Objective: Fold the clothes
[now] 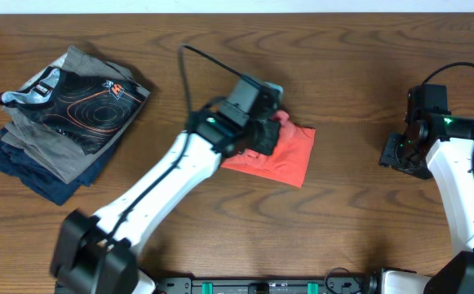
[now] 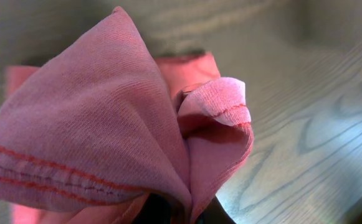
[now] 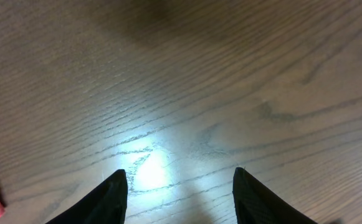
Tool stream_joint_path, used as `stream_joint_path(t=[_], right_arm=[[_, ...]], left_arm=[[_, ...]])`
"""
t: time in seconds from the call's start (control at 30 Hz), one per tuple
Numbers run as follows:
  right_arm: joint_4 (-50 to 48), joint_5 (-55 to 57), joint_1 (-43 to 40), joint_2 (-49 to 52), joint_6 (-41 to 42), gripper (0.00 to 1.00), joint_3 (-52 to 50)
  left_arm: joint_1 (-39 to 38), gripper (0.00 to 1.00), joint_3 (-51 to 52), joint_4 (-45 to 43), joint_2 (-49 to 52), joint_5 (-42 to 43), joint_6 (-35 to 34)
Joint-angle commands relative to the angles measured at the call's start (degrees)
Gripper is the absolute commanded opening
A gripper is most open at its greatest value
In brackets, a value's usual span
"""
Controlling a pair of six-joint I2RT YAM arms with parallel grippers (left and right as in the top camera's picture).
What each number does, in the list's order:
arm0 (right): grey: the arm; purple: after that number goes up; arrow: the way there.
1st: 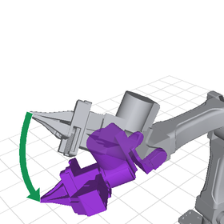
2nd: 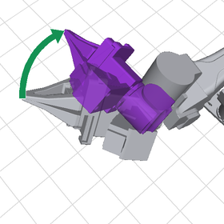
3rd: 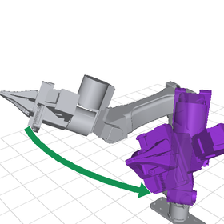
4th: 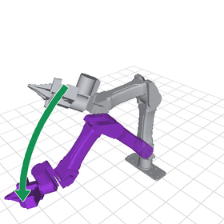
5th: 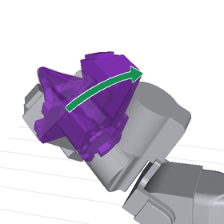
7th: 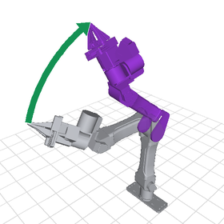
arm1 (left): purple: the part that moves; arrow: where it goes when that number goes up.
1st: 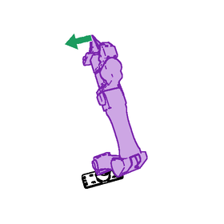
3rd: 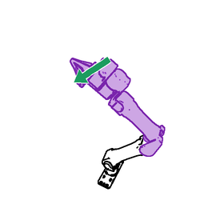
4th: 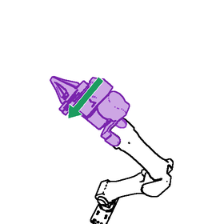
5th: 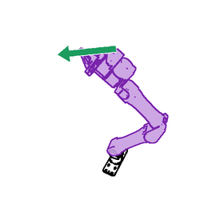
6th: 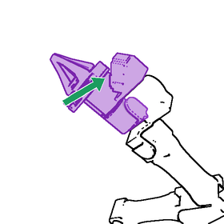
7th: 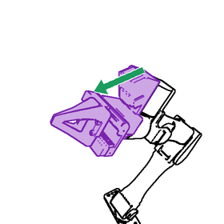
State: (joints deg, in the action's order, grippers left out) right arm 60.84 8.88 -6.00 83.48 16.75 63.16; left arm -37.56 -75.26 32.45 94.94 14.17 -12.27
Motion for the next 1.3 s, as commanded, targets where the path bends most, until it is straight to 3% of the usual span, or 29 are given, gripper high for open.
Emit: stream_joint_path(t=[0.0, 0.37, 0.93, 1.27], right_arm=[[0.1, 0.7, -0.3, -0.3, -1.2, 0.52, 0.8], [0.1, 0.8, -0.3, -0.3, -1.2, 0.52, 0.8], [0.0, 0.8, -0.3, -0.3, -2.3, 0.52, 0.8], [-0.2, 0.8, -0.3, -0.3, -2.3, 0.52, 0.8]], left_arm=[[-1.8, 0.06, -1.1, -1.3, 3.1, -1.4, -0.9], [-2.6, 0.06, -1.1, -5.1, 4.9, -2.5, -2.3], [-1.6, 0.06, -1.2, -11.2, 3.6, -24.2, -20.2], [-4.0, 0.06, -1.1, -10.9, 5.0, -19.2, -20.8]])
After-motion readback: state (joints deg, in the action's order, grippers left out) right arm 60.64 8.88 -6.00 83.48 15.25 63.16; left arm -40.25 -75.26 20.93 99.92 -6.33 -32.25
